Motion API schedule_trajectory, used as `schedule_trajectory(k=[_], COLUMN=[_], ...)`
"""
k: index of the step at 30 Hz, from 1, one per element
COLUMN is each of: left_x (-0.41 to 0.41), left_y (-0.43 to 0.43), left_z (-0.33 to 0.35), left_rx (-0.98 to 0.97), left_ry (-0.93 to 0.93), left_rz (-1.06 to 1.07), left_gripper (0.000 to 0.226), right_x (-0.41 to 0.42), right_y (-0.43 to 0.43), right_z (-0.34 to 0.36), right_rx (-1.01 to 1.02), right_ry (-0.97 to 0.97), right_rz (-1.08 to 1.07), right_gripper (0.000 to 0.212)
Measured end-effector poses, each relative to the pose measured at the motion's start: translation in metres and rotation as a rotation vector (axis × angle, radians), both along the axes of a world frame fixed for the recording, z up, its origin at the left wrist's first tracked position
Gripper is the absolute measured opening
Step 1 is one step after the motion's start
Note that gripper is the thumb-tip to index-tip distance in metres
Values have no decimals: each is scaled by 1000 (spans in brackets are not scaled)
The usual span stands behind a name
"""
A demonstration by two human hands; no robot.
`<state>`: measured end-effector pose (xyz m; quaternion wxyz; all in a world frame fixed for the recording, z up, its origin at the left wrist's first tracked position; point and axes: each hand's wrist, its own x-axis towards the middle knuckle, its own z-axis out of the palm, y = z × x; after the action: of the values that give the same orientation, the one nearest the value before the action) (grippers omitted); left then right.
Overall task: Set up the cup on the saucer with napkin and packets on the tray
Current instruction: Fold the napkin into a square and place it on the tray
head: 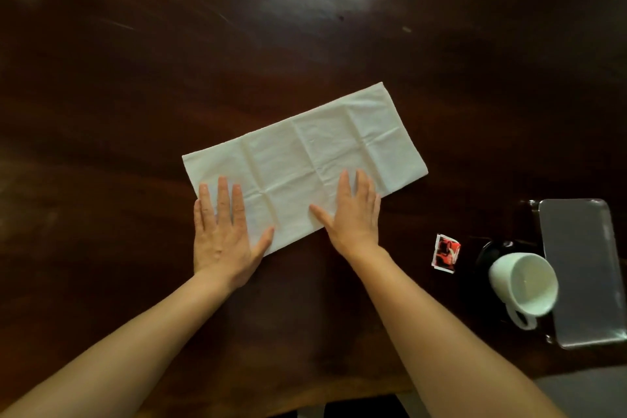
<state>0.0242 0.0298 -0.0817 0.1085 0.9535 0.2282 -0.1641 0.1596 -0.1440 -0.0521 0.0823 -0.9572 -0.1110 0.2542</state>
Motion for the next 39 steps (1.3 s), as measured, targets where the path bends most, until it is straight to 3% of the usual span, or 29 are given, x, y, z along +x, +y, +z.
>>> schedule_trajectory(k=[4,7,9,11,14,17,19,24,36,39], left_x=[-13,-16,-1,28,84,120,127,136,164,162], left_y=[-37,-62,-63,-49,-7,32,48,76,82,76], left_z=[24,59,70,67,52,40,34,29,40,69], left_rx=[-67,-113,-138,-193,-184,-227,-247,-363,-378,-235], left_ry=[197,323,192,-58,-296,-282,-257,-275,-188,-362], left_rz=[-8,-178,-290,-325,-249,-85,-87,-157,-156,-305], left_gripper=[102,97,87,69,47,44,46,44,25,16], right_x=[45,84,115,137,130,94,78,70,92,101], right_y=[-12,-19,-21,-21,-25,-35,-41,-47,-38,-38], right_z=[-1,-1,3,8,12,3,-5,-13,-12,12], right_rx=[30,57,39,-15,65,309,344,372,412,433], right_ry=[38,72,80,33,-77,-156,-152,-154,-131,-161], right_rz=[206,423,603,701,484,83,-26,-55,-231,-268], right_gripper=[102,103,104,105,95,69,59,48,14,12])
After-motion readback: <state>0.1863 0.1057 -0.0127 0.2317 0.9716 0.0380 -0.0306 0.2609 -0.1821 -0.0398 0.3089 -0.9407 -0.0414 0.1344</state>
